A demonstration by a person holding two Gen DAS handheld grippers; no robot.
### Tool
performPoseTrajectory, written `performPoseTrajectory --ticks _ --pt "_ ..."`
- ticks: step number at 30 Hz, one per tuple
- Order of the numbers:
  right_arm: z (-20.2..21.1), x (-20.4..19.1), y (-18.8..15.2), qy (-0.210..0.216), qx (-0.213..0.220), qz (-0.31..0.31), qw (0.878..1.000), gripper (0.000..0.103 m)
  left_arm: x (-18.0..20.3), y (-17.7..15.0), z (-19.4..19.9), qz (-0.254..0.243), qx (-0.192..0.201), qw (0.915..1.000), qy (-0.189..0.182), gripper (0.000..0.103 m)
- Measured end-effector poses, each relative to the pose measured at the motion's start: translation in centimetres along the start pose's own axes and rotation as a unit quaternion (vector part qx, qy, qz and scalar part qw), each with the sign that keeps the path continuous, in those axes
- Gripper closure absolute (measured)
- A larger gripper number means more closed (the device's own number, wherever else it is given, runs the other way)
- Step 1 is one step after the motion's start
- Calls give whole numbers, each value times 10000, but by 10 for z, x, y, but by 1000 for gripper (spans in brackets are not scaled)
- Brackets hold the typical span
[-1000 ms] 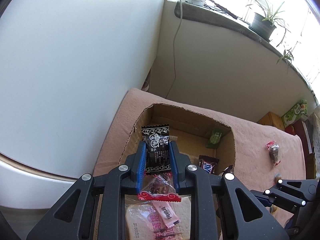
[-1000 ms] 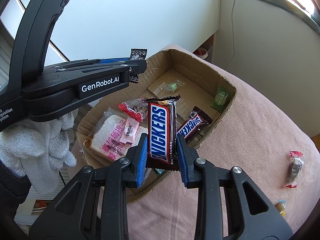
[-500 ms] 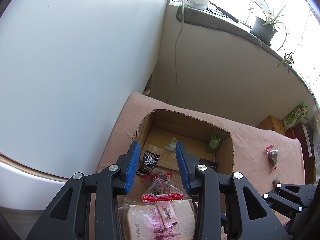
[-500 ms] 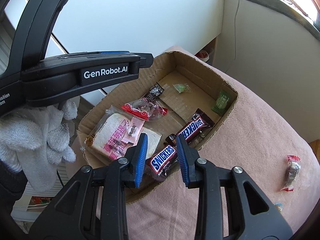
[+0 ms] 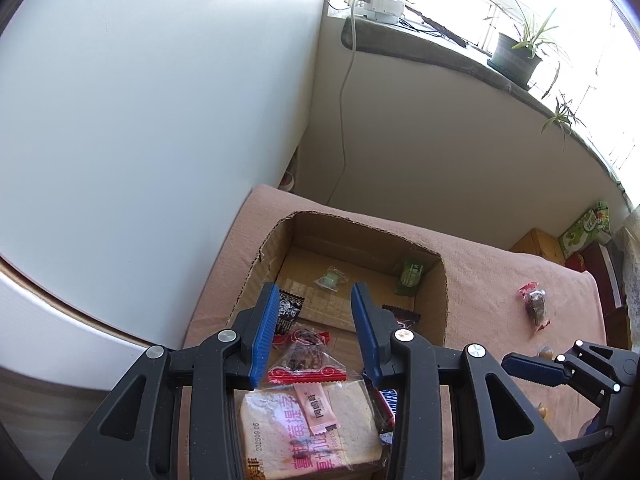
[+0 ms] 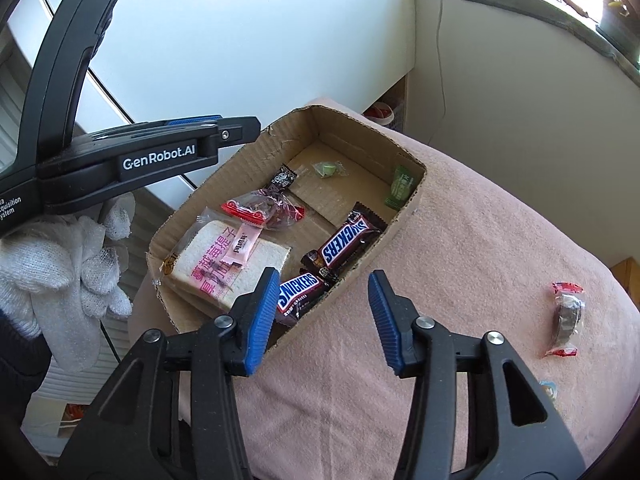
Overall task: Organize snacks
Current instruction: 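Move both tools back over the remaining round candies, then lower left gripper onto tan round candy while right closes on yellow-wrapped round candy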
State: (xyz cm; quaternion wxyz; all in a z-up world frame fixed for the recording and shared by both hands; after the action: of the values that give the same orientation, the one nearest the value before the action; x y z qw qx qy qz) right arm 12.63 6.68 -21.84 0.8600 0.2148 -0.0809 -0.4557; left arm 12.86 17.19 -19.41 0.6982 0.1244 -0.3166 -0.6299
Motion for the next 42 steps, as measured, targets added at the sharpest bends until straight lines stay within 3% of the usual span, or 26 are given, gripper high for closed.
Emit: performPoseTrajectory --ticks 10,19,28,34,42 --pt "27 75 -42 -470 116 -586 9971 31 39 -19 4 -266 -39 9994 -222 48" --pt "51 157 -98 -1065 90 -1189 9871 31 83 -44 -1 -532 -236 9968 -545 46" --pt "57 213 -169 -1419 -259 -1723 9744 31 128 -77 -18 -710 -589 9916 -911 46" --pt "56 229 -195 -1480 -339 -1964 9687 31 165 -106 -29 -907 -958 9831 -1266 46" --pt "53 227 -196 -1350 -261 -1705 9757 31 229 -159 -42 -1402 -1540 9606 -1843 46"
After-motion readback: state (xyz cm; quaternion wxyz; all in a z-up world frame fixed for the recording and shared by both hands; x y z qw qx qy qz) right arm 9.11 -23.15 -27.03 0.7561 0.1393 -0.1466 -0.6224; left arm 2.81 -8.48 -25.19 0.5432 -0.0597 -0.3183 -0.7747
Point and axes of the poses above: each gripper's, at about its wrist camera, not at the fingertips, and z roughly against the way its jaws point, x to its right, y to its top, the point moved 6 cm from there along -z, roughly the way its jaws point, and after that the axes turned 11 degrees about -y, right-handed, at the moved point
